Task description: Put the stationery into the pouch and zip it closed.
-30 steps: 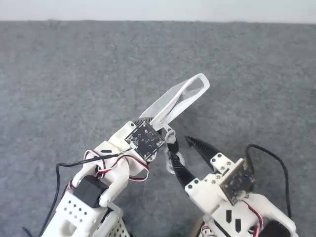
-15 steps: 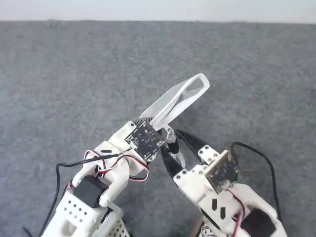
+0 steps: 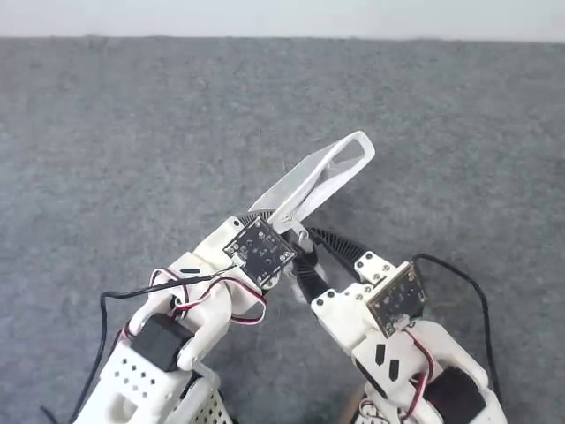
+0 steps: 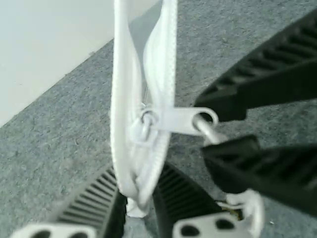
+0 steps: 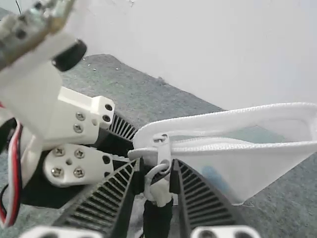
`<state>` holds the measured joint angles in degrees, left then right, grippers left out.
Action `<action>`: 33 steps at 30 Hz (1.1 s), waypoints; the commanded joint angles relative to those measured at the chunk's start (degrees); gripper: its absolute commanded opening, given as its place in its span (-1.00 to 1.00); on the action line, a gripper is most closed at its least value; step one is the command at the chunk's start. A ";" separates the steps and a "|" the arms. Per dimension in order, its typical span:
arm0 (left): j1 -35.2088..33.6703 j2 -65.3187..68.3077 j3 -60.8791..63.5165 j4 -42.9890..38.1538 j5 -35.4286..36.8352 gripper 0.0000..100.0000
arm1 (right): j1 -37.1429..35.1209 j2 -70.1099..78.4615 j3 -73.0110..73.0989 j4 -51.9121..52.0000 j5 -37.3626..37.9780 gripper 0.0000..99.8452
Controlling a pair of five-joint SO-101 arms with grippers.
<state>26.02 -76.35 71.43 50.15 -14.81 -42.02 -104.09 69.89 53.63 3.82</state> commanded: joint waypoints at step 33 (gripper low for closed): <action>-0.88 -0.44 0.31 1.14 -0.26 -0.98 | 0.04 6.11 0.79 -4.18 2.81 -0.82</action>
<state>26.02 -76.35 71.43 50.15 -14.81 -41.93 -102.86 71.30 52.66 6.02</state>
